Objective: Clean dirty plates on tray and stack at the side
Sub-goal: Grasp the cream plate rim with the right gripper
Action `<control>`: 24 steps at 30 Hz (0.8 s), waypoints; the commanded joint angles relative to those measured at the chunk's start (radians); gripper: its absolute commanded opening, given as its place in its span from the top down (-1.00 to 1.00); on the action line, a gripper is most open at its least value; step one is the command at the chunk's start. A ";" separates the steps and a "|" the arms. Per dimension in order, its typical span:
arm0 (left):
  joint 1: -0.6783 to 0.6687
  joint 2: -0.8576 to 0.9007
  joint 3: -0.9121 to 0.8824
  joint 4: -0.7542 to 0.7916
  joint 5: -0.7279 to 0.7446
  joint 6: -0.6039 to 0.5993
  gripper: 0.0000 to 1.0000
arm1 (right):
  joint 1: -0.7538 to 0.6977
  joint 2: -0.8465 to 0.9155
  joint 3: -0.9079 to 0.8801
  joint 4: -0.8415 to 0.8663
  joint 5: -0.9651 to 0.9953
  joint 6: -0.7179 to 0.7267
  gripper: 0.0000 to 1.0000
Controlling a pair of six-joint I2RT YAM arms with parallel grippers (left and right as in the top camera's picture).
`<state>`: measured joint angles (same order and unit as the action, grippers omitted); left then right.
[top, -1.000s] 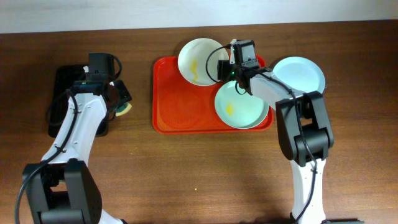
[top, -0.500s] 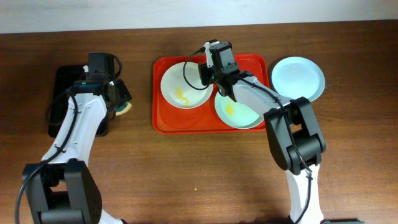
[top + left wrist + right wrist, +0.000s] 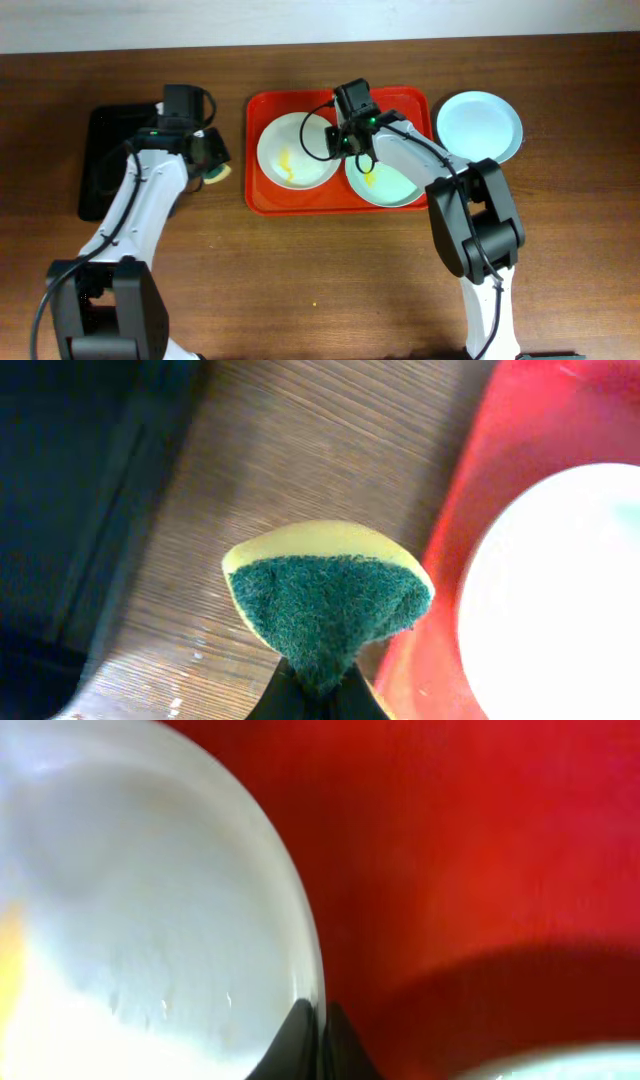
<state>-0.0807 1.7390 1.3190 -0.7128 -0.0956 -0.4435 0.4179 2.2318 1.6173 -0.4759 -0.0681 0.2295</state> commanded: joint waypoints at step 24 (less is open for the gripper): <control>-0.103 -0.020 -0.003 0.013 0.052 -0.012 1.00 | 0.014 0.019 -0.014 -0.042 0.047 -0.042 0.67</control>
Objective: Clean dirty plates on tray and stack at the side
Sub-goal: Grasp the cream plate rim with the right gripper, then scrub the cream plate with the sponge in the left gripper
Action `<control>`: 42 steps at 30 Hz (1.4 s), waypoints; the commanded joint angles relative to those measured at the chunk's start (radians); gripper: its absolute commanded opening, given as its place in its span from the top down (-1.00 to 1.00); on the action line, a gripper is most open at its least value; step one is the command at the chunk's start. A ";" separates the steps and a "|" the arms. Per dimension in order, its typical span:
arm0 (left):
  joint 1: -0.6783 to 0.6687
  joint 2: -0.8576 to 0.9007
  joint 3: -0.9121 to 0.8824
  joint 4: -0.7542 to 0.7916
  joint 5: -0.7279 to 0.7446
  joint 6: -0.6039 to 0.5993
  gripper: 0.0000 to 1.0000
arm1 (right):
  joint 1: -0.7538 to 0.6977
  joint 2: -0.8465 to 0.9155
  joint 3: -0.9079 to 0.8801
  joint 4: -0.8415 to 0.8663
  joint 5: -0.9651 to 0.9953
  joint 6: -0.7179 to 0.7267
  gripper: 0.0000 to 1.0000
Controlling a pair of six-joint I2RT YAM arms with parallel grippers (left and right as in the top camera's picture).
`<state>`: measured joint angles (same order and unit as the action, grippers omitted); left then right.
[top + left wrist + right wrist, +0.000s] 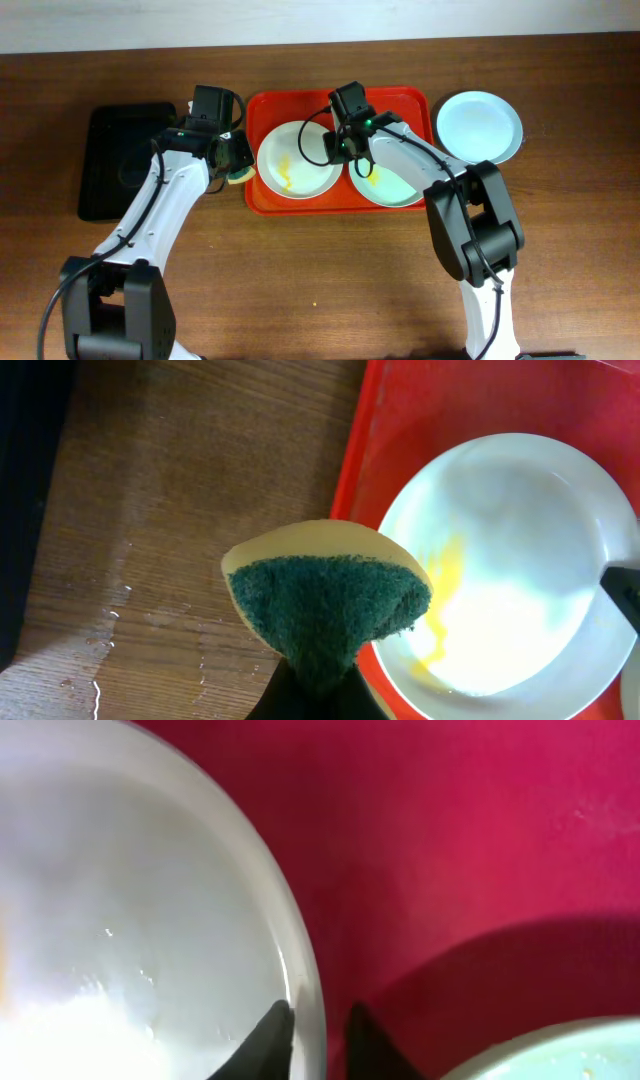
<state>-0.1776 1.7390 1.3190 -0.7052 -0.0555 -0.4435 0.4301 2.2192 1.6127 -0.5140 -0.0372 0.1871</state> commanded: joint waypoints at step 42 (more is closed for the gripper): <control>0.534 0.336 -0.006 0.275 -0.090 -0.011 1.00 | -0.031 0.058 0.042 -0.020 0.041 0.162 0.92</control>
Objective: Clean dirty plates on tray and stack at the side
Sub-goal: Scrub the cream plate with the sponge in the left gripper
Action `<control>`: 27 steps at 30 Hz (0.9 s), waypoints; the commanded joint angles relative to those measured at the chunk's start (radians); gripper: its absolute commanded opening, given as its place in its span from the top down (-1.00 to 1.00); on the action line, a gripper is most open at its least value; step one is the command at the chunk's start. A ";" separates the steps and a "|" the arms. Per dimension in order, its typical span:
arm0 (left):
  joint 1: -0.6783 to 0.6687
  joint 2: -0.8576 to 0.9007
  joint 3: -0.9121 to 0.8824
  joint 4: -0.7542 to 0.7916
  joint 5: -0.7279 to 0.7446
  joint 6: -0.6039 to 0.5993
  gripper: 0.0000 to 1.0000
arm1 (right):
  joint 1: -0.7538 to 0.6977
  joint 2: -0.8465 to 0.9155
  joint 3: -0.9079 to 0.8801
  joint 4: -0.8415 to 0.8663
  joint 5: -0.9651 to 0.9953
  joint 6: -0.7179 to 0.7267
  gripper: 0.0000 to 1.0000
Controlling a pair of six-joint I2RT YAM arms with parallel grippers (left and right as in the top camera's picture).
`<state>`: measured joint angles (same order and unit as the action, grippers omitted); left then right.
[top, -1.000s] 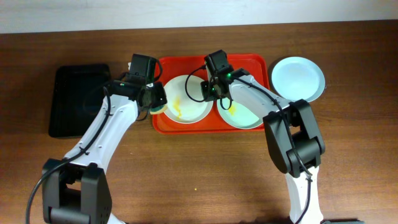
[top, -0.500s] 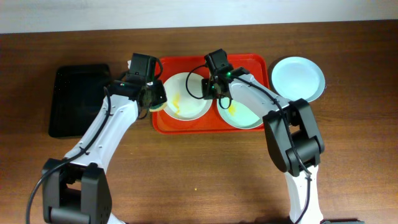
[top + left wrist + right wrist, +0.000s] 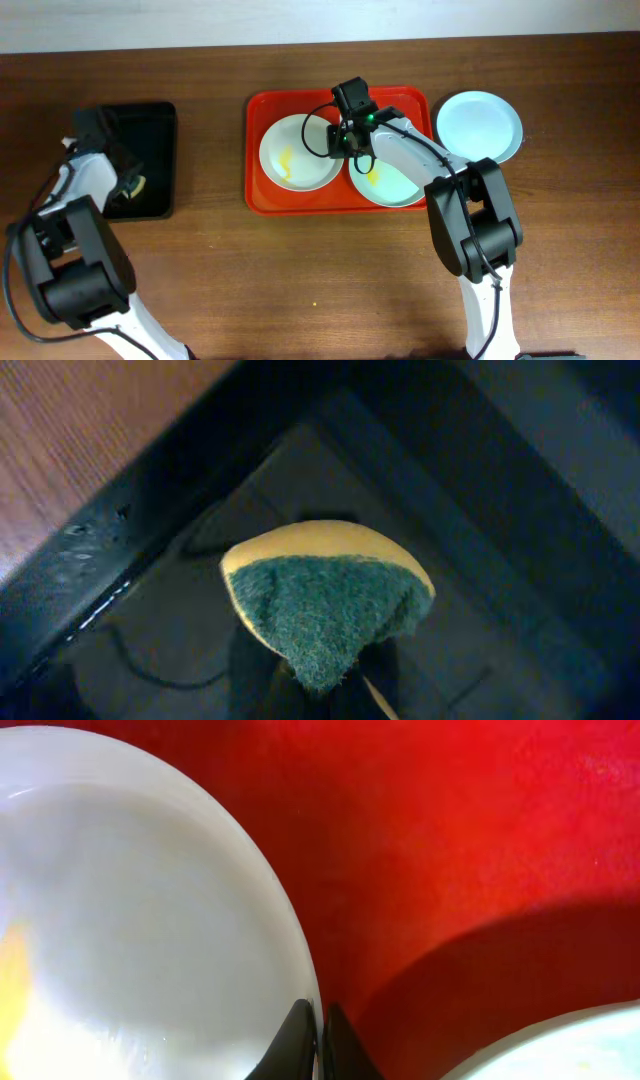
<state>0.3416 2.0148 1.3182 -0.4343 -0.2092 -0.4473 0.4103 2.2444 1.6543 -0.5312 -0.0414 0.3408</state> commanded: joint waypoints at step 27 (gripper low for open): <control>-0.613 -0.039 0.058 0.065 0.343 0.009 1.00 | 0.002 0.033 0.001 0.027 -0.063 -0.029 0.92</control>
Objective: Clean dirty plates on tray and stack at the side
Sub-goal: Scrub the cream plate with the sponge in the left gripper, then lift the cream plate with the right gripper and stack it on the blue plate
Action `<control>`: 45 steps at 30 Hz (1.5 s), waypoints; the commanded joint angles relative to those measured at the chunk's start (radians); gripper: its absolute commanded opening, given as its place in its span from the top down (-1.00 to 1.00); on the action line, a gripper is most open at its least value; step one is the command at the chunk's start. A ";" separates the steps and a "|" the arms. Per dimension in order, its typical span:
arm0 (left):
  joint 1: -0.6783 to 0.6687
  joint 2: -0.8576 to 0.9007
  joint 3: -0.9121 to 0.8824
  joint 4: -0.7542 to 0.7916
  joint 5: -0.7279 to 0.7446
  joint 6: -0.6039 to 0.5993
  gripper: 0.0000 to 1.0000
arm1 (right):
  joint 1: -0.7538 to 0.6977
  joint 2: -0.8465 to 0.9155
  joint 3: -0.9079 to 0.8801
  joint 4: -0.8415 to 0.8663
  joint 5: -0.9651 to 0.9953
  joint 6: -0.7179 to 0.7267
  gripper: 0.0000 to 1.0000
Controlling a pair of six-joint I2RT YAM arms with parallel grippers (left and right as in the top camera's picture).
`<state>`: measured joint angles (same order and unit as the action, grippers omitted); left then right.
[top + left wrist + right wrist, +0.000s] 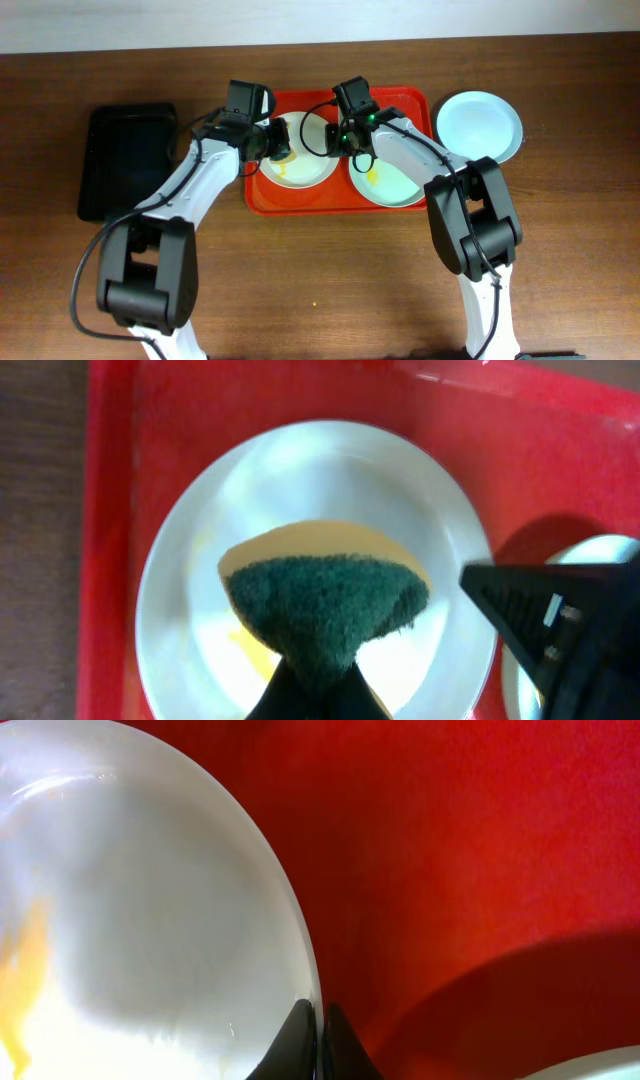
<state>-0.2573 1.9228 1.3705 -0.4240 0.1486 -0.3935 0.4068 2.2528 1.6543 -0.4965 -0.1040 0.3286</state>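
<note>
A red tray (262,196) holds two dirty plates. The left white plate (300,165) has a yellow smear (258,655). My left gripper (272,141) is shut on a green and yellow sponge (322,600), held over that plate's left part. My right gripper (338,140) is shut on the right rim of the same plate (150,920), its fingers (300,1038) pinching the edge. The second plate (385,185), pale green with a yellow spot, lies on the tray's right half. A clean pale blue plate (480,125) rests on the table right of the tray.
A black tray (115,160) lies on the wooden table at the far left. The wood in front of the red tray bears nothing.
My left gripper, then over the black tray with the sponge, is now over the white plate in the red tray. The right gripper still pinches that plate's rim.
The left gripper held the sponge over the table left of the red tray, then at the tray's left edge, then back over the black tray, and now over the white plate. The right gripper stayed at that plate's right rim, its jaws slightly apart at the second moment.
</note>
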 commanded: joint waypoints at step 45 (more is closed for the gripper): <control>0.340 -0.220 0.029 -0.237 -0.189 0.020 1.00 | 0.362 -0.188 0.001 0.063 1.187 -0.676 0.92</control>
<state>0.0647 1.7134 1.4025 -0.6628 -0.0582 -0.3817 0.7422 2.0762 1.6531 -0.4526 0.7677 -0.1471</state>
